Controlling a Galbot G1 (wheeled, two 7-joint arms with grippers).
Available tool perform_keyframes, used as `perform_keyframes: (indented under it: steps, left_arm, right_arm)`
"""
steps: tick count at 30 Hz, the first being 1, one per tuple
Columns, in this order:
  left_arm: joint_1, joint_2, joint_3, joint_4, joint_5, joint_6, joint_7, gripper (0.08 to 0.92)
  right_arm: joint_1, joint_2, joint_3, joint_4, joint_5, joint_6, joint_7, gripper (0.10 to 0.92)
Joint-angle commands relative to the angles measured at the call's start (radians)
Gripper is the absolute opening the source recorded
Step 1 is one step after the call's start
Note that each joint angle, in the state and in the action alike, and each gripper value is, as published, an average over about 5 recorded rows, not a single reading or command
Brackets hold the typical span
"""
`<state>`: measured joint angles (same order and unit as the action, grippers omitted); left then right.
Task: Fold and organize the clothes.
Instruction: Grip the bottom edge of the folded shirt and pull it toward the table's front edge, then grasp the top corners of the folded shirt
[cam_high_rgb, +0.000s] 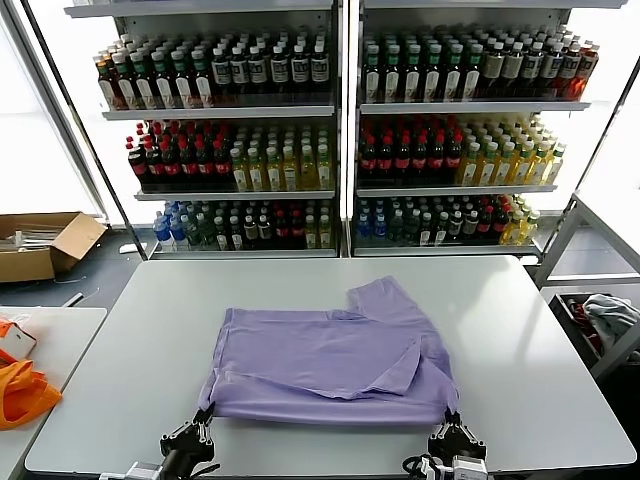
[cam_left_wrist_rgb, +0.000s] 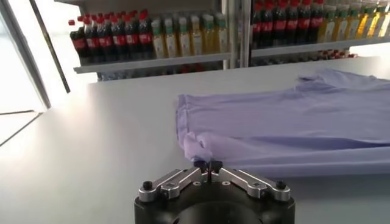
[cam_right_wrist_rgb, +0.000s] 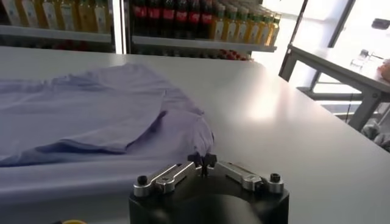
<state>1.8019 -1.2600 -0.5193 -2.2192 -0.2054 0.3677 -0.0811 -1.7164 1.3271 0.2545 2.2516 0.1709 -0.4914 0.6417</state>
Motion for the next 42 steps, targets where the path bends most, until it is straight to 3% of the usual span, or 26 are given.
perform_keyframes:
  steps: [1, 12, 16, 20, 24, 28, 34, 42]
  left_arm:
    - [0.057, -0.009, 0.038, -0.024, 0.097, -0.059, 0.078, 0.142]
    - [0.005, -0.022, -0.036, -0.162, -0.015, -0.077, 0.079, 0.462]
    - [-0.094, 0.015, -0.115, -0.183, -0.095, -0.066, 0.081, 0.574]
    - [-0.197, 0.102, -0.152, -0.140, -0.136, -0.066, 0.126, 0.687]
    - [-0.345, 0.223, -0.109, -0.052, -0.159, -0.039, 0.200, 0.791]
    - [-0.584, 0.291, -0.002, 0.103, -0.207, 0.016, 0.243, 0.820]
    - [-0.801, 0.267, 0.128, 0.328, -0.274, 0.060, 0.253, 0.823]
    - [-0.885, 0.231, 0.187, 0.525, -0.296, 0.152, 0.238, 0.823]
  right_arm:
    - [-0.061, 0.003, -0.005, 0.031, -0.020, 0.011, 0.010, 0.268]
    - [-0.039, 0.012, 0.094, 0.178, 0.023, 0.052, -0.007, 0.588]
    - [0.076, 0.004, 0.212, 0.176, 0.093, 0.052, -0.070, 0.701]
    - [0.229, -0.039, 0.288, 0.105, 0.157, 0.050, -0.177, 0.799]
    - [0.410, -0.133, 0.297, -0.048, 0.196, 0.059, -0.337, 0.821]
    - [0.598, -0.276, 0.207, -0.196, 0.279, -0.005, -0.399, 0.823]
    - [0.888, -0.391, -0.022, -0.351, 0.413, -0.088, -0.432, 0.823]
    - [1.053, -0.310, -0.183, -0.613, 0.418, -0.089, -0.426, 0.823]
